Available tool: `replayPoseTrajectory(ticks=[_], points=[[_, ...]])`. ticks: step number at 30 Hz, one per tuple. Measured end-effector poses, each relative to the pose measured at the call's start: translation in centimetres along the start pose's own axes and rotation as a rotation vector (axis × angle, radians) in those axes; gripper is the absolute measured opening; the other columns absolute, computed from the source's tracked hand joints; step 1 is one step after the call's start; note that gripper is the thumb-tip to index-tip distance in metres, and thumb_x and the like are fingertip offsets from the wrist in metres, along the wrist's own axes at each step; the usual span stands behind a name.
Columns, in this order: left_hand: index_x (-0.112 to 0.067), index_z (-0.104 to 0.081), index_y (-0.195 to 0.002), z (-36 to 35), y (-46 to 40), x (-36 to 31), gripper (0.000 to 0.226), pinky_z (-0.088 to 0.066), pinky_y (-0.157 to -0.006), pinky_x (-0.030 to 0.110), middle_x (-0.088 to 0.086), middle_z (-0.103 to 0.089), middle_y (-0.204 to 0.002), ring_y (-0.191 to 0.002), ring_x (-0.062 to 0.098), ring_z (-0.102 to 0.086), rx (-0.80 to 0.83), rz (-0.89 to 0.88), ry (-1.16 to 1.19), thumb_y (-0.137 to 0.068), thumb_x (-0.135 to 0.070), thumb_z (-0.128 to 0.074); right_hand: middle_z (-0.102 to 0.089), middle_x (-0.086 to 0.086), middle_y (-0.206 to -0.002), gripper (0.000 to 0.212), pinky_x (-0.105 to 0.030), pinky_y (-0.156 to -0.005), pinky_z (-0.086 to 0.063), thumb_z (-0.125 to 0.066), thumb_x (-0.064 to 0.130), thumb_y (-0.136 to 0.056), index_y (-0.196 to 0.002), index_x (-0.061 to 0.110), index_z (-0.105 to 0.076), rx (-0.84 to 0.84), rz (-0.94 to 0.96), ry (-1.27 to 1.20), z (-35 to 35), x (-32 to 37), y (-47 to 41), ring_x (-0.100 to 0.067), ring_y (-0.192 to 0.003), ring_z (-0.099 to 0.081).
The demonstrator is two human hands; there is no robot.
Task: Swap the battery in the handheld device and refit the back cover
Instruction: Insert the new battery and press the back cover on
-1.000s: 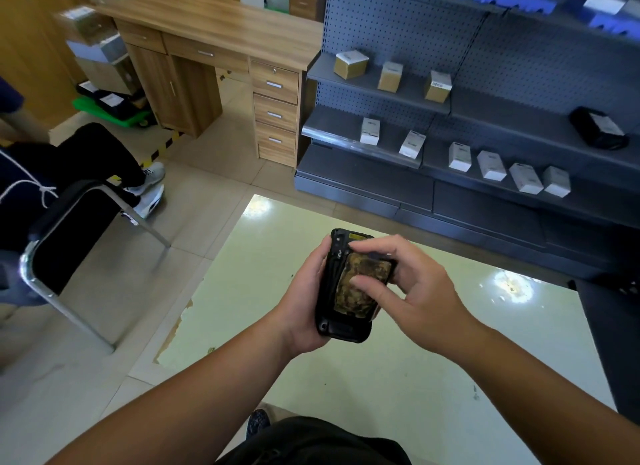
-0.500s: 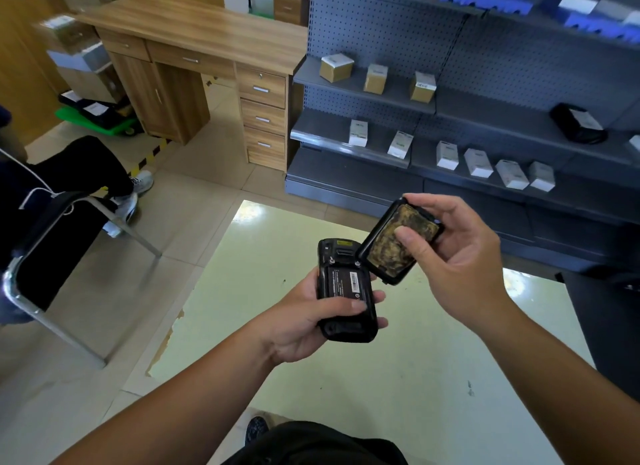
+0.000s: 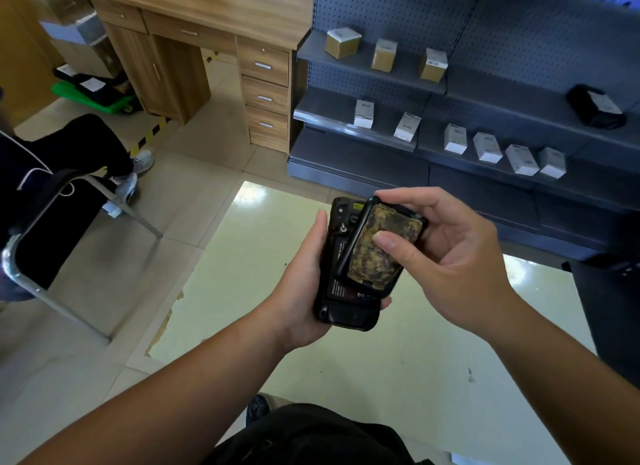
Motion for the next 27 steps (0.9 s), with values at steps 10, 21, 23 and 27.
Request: replayPoseTrajectory(ticks=[10, 21, 23, 27], points=[[-0.015, -0.056, -0.144, 0.0, -0.1, 0.3, 0.081, -0.061, -0.071, 0.044, 0.019, -0.067, -0.122, -0.088, 0.033, -0.07, -0.036, 0.036, 0.119, -0.095, -0.075, -0.036, -0.072, -0.003, -0.114, 0.036, -0.049, -0.084, -0.063, -0.075, 0.002, -0.09, -0.123, 0.015, -0.067, 0.167, -0.049, 0.05, -1.4, -0.5, -0.2, -0.029, -0.107, -0.071], [-0.012, -0.056, -0.143, -0.2, 0.1, 0.0, 0.083, -0.06, -0.069, 0.043, 0.021, -0.066, -0.119, -0.08, 0.036, -0.07, -0.033, 0.031, 0.113, -0.094, -0.077, -0.037, -0.073, 0.002, -0.112, 0.037, -0.048, -0.086, -0.063, -0.076, 0.009, -0.09, -0.125, 0.018, -0.068, 0.224, -0.069, 0.105, -1.2, 0.1, -0.9, -0.027, -0.105, -0.072], [-0.013, -0.061, -0.139, -0.1, 0.1, -0.2, 0.08, -0.06, -0.071, 0.043, 0.021, -0.068, -0.115, -0.082, 0.035, -0.07, -0.043, 0.019, 0.117, -0.095, -0.076, -0.036, -0.073, 0.003, -0.114, 0.038, -0.047, -0.086, -0.063, -0.076, 0.01, -0.09, -0.126, 0.019, -0.068, 0.241, -0.056, 0.12, -1.1, 0.2, -1.0, -0.027, -0.106, -0.072], [-0.019, -0.074, -0.12, 0.0, 0.2, -0.4, 0.071, -0.058, -0.077, 0.045, 0.018, -0.073, -0.111, -0.086, 0.034, -0.071, -0.059, -0.01, 0.14, -0.096, -0.074, -0.036, -0.073, -0.001, -0.115, 0.038, -0.05, -0.085, -0.063, -0.076, 0.01, -0.09, -0.126, 0.016, -0.067, 0.226, -0.02, 0.11, -1.0, 0.3, -0.8, -0.03, -0.108, -0.071]])
Point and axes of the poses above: each hand's wrist, its own y-axis away from the middle knuckle, its own z-axis out of the back of the hand, x = y × z, the point moved 2 cm from there along -y, towards the middle knuckle
